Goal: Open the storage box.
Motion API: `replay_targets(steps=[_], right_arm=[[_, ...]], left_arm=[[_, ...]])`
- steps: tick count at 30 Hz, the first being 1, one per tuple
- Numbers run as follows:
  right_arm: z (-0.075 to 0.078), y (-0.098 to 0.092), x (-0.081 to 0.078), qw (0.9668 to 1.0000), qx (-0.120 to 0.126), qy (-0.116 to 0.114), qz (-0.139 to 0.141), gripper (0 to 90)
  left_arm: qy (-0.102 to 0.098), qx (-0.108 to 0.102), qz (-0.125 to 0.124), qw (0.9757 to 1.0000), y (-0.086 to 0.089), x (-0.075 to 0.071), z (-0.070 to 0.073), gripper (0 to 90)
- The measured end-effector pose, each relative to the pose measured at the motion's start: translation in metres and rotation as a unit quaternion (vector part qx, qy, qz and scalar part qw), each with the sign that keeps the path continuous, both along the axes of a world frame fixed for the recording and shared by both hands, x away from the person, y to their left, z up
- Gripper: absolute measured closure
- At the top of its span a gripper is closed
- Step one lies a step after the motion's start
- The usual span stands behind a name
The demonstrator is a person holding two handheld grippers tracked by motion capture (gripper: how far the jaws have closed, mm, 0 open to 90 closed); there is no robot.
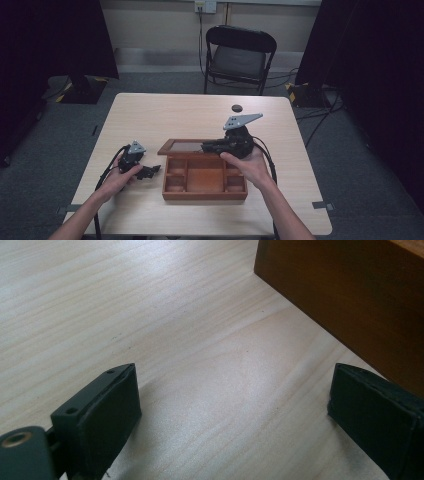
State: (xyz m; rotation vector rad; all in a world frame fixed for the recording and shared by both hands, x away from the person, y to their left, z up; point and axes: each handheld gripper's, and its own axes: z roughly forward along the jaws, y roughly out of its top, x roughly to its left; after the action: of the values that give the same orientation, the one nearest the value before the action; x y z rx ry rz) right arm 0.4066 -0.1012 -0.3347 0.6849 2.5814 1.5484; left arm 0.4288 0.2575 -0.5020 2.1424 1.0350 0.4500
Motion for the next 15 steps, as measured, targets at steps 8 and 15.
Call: replay_targets(steps=[8, 15], right_arm=[[0.0019, -0.0002, 0.0020, 1.0000, 0.003, -0.002, -0.002, 81.9], [0.0033, -0.0004, 0.0031, 0.9999, 0.008, -0.007, -0.007, 81.4]], left_arm=[[-0.001, 0.002, -0.001, 1.0000, 0.0002, 0.0001, 0.0001, 5.9], [0.000, 0.002, -0.001, 1.0000, 0.0001, 0.0001, 0.0001, 5.9]])
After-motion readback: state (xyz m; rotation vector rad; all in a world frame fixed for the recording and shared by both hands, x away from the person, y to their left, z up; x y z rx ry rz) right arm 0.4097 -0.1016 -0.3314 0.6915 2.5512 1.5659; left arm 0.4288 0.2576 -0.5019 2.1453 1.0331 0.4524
